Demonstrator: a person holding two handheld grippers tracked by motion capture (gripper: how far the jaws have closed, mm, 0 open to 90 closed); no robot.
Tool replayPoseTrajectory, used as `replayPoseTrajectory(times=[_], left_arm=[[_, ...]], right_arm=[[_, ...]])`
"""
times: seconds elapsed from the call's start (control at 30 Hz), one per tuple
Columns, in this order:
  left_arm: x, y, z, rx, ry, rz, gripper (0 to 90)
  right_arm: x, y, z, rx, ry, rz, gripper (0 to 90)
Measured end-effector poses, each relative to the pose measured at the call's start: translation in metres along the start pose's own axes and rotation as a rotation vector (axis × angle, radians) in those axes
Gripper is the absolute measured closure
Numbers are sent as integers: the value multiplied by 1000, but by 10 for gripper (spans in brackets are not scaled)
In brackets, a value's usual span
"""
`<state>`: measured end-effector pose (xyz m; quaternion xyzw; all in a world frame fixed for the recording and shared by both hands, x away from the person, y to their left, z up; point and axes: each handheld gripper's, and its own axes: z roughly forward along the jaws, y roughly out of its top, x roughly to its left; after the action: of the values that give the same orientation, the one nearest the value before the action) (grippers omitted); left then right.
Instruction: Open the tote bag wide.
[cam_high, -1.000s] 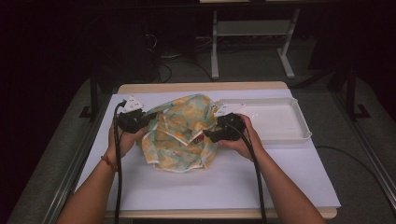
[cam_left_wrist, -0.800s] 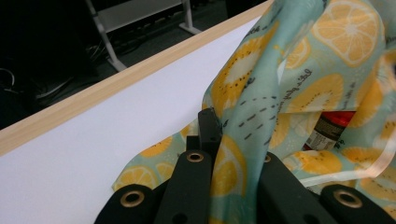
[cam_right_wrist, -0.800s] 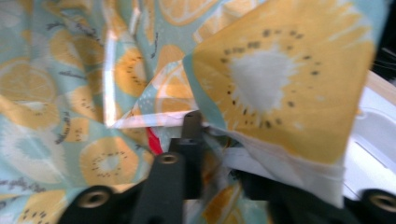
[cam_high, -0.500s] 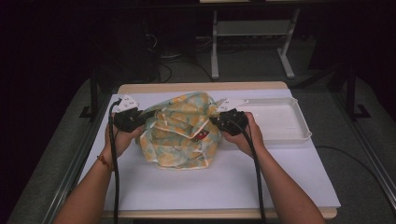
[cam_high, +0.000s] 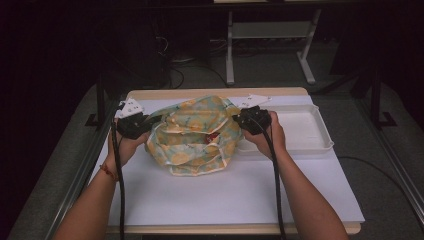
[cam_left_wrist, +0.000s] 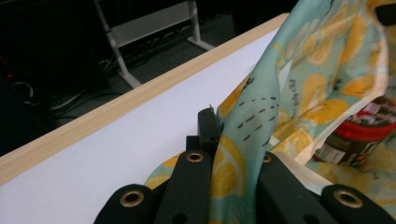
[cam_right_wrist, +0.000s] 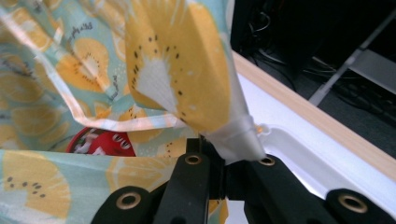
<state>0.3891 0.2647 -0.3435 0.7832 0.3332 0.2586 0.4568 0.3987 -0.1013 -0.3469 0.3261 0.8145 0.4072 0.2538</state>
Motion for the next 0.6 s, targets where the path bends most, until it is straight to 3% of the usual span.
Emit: replayPoseTrajectory(times=[0.3,0.6], left_arm=[[4,6,-3,1,28,15,888],[10,-1,5,27,52,16,884]], right_arm=[[-6,14,1,-26,-28,9,886],[-11,13,15,5,-47,34,883]])
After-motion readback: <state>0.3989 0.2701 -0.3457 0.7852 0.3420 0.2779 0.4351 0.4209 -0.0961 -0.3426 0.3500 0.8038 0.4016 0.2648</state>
